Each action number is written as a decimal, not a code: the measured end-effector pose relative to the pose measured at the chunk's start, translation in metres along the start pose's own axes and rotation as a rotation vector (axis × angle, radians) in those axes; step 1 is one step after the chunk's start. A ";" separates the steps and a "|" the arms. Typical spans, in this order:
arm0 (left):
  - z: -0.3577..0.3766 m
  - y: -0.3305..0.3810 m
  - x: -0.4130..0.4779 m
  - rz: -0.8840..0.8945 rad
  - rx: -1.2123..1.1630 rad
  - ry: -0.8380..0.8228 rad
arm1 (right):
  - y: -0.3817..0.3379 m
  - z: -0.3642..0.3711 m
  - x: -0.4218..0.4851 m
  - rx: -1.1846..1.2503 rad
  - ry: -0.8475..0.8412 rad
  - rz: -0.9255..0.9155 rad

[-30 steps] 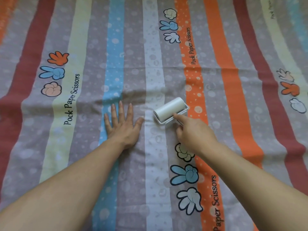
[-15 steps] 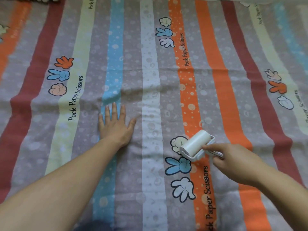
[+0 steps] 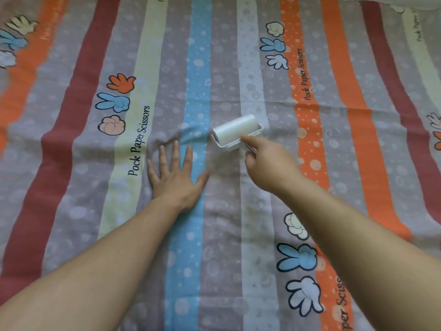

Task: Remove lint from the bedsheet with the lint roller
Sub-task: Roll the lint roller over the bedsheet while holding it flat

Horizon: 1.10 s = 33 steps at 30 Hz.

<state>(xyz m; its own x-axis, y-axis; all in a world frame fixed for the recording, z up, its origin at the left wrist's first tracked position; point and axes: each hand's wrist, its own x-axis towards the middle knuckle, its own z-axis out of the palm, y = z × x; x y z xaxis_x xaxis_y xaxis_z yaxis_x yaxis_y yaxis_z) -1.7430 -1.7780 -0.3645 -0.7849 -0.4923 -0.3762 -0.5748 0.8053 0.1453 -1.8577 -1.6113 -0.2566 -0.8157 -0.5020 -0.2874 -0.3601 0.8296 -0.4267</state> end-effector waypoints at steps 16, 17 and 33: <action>-0.013 -0.003 0.002 0.034 -0.012 -0.110 | 0.029 0.021 -0.042 -0.101 -0.129 0.148; -0.015 -0.003 0.001 0.027 -0.005 -0.120 | 0.032 0.018 -0.049 -0.112 -0.151 0.157; -0.029 -0.014 -0.003 0.064 0.059 -0.135 | 0.080 -0.030 -0.144 -0.196 -0.383 0.245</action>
<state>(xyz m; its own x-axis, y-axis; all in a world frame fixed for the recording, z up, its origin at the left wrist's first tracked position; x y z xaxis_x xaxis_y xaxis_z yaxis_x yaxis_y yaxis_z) -1.7387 -1.7974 -0.3389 -0.7788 -0.3939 -0.4882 -0.5069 0.8536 0.1201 -1.7826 -1.4649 -0.2235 -0.6752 -0.3100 -0.6693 -0.2868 0.9463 -0.1490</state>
